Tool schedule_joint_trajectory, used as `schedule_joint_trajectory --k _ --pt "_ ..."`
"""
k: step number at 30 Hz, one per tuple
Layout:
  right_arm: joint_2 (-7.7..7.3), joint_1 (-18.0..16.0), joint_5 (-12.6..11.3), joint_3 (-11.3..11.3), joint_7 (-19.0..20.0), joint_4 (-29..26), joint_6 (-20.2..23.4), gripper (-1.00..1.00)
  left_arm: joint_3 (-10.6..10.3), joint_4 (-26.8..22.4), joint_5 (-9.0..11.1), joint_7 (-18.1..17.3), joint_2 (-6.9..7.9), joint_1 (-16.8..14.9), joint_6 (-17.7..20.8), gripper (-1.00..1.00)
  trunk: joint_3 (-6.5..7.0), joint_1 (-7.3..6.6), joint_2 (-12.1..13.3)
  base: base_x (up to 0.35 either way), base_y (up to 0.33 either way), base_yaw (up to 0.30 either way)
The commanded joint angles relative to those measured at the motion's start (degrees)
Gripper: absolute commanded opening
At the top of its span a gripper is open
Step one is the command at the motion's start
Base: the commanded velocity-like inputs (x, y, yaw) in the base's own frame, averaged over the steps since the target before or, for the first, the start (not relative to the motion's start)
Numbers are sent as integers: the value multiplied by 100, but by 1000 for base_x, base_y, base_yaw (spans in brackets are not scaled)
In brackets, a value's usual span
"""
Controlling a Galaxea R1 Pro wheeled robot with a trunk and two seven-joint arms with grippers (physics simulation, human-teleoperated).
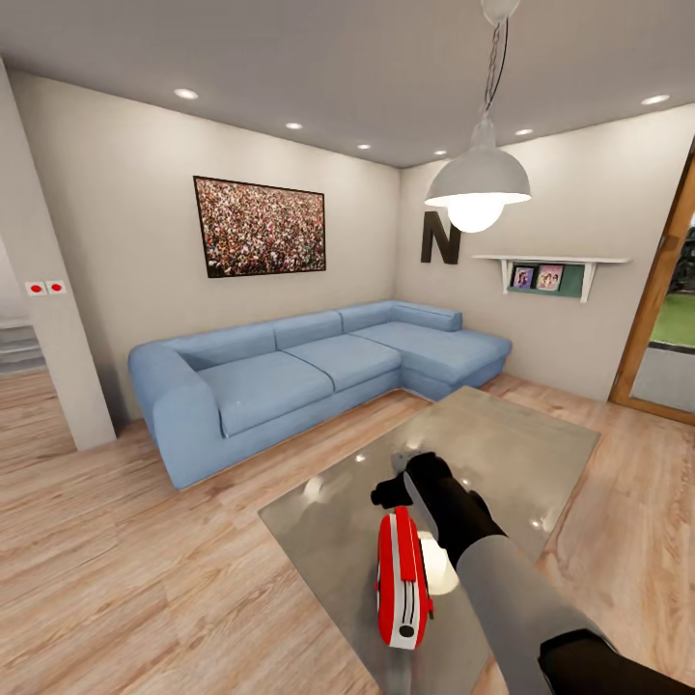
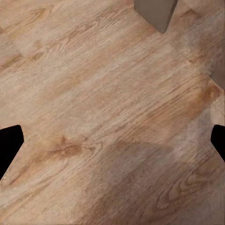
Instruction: Turn on the radio receiver that's on the table in the living room.
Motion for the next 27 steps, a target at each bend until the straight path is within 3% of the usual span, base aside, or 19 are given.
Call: schedule_joint_trajectory --k 1,7,10,14,16,27 --pt "-1 -3 -3 -3 -1 0 27 100 2 -25 12 78 19 -2 -10 100 0 0 0 0 0 0" --pt "-17 -3 -6 -25 -11 1 61 100 17 6 20 158 31 -5 -46 100 0 0 0 0 0 0" --pt "-23 0 -7 -187 -16 7 83 100 75 61 19 164 48 -5 -54 100 0 0 0 0 0 0" --pt "-41 -3 7 -911 -22 8 386 100 362 84 44 158 73 -5 -62 100 0 0 0 0 0 0" --pt "-47 -4 13 -1051 -20 8 445 100 402 85 49 156 70 -5 -64 100 0 0 0 0 0 0" --pt "-66 0 51 -1149 -71 7 455 100 429 83 59 121 15 -5 -224 100 0 0 0 0 0 0"
